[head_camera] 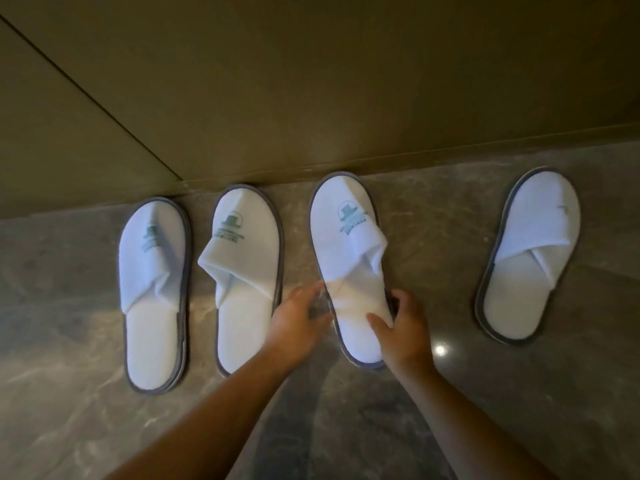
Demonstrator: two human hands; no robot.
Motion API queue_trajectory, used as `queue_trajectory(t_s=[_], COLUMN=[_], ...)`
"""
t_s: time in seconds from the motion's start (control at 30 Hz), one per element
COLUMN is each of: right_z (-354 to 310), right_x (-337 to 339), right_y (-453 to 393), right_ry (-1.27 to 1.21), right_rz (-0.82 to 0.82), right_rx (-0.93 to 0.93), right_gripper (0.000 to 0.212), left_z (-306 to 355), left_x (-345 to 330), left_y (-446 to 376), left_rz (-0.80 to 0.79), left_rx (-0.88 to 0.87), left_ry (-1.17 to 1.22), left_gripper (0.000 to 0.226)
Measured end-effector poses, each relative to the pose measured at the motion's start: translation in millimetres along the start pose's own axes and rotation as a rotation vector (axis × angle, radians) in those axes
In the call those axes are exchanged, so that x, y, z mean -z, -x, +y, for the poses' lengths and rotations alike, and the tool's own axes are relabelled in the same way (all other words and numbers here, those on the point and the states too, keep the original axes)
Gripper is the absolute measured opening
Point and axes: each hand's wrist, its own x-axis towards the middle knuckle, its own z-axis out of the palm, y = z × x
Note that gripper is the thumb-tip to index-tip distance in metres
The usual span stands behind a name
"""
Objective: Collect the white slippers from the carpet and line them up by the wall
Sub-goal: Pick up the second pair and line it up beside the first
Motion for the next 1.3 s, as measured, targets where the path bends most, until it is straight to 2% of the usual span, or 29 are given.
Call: queue_trajectory(t_s=[0.07, 0.13, 0.2, 0.27, 0.4, 0.57, 1.3], right_z=[0.7, 1.6, 2.8, 2.1, -1.3, -2.0, -0.9], right_x=[-5.7, -13.2, -23.0, -32.3, -41.8, -43.8, -43.7], right_y=[2.8, 10.8, 20.0, 25.9, 26.9, 30.5, 32.1], right_ry=[0.125, 0.240, 0.390, 0.484, 0.511, 0.485, 0.399], right_rz=[0.066, 0.057, 0.008, -0.020, -0.023, 0.005, 0.045], right_rx=[0.064, 0.116, 0.134, 0.142, 0.158, 0.216, 0.212], right_gripper=[0.060, 0.076, 0.093, 0.102, 0.099, 0.095, 0.091], left_z=[-11.7, -23.0, -35.6, -49.4, -71.5, -81.3, -80.2], left_x=[4.9, 10.4, 16.0, 22.4, 32.1, 33.0, 33.4], left_y=[3.0, 7.4, 13.2, 17.9, 23.4, 25.5, 21.5], left_rz=[0.105, 0.175, 0.180, 0.173, 0.171, 0.142, 0.037], left_rx=[-0.073, -0.123, -0.135, -0.134, -0.087, -0.040, 0.023], left_ry=[-0.154, -0.281, -0.369, -0.444, -0.601, -0.670, -0.714], left_gripper=[0.040, 0.042, 0.047, 0.053, 0.065, 0.070, 0.071])
